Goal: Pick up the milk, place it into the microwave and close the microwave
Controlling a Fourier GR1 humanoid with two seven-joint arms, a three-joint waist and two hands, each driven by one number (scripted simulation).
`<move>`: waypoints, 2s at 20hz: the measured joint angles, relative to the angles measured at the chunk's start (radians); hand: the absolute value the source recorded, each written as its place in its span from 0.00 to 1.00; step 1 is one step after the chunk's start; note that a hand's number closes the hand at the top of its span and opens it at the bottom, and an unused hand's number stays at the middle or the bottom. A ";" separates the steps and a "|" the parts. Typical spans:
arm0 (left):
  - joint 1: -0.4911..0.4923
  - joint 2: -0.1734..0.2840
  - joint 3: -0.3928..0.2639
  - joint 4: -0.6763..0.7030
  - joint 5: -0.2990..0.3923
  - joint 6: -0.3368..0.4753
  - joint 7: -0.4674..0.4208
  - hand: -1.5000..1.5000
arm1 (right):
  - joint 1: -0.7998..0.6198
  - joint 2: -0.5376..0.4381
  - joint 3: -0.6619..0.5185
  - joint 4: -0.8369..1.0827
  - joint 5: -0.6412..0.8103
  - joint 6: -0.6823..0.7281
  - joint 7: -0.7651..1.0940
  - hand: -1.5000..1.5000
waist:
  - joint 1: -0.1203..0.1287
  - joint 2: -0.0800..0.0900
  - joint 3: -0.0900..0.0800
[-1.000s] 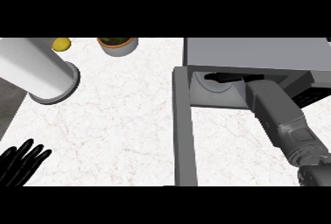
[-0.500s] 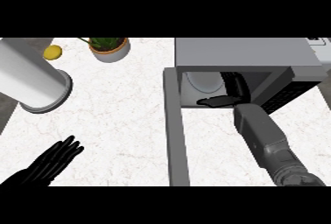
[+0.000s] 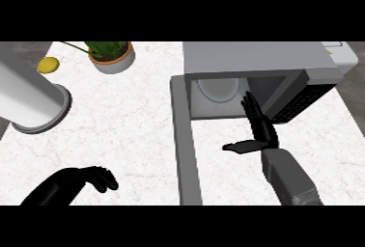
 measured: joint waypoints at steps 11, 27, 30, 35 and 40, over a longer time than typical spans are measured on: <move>-0.132 0.001 -0.124 0.151 -0.239 0.089 -0.086 1.00 | 0.372 -0.068 0.039 -0.272 -0.028 0.058 -0.039 0.00 | -0.027 -0.001 -0.002; -0.287 0.001 -0.526 0.480 -0.382 0.441 -0.301 1.00 | 0.893 -0.185 0.083 -0.992 -0.268 0.263 0.122 0.00 | -0.013 0.012 -0.002; -0.324 0.003 -0.634 0.533 -0.336 0.529 -0.277 1.00 | 0.954 -0.197 0.106 -1.121 -0.324 0.299 0.174 0.00 | -0.018 0.014 -0.001; -0.409 0.004 -0.813 0.613 -0.248 0.738 -0.247 1.00 | 1.020 -0.214 0.147 -1.307 -0.410 0.346 0.261 0.00 | -0.030 0.018 -0.002; -0.518 0.017 -0.942 0.663 -0.143 0.946 -0.219 1.00 | 1.039 -0.241 0.172 -1.456 -0.485 0.374 0.343 0.00 | -0.045 0.023 -0.002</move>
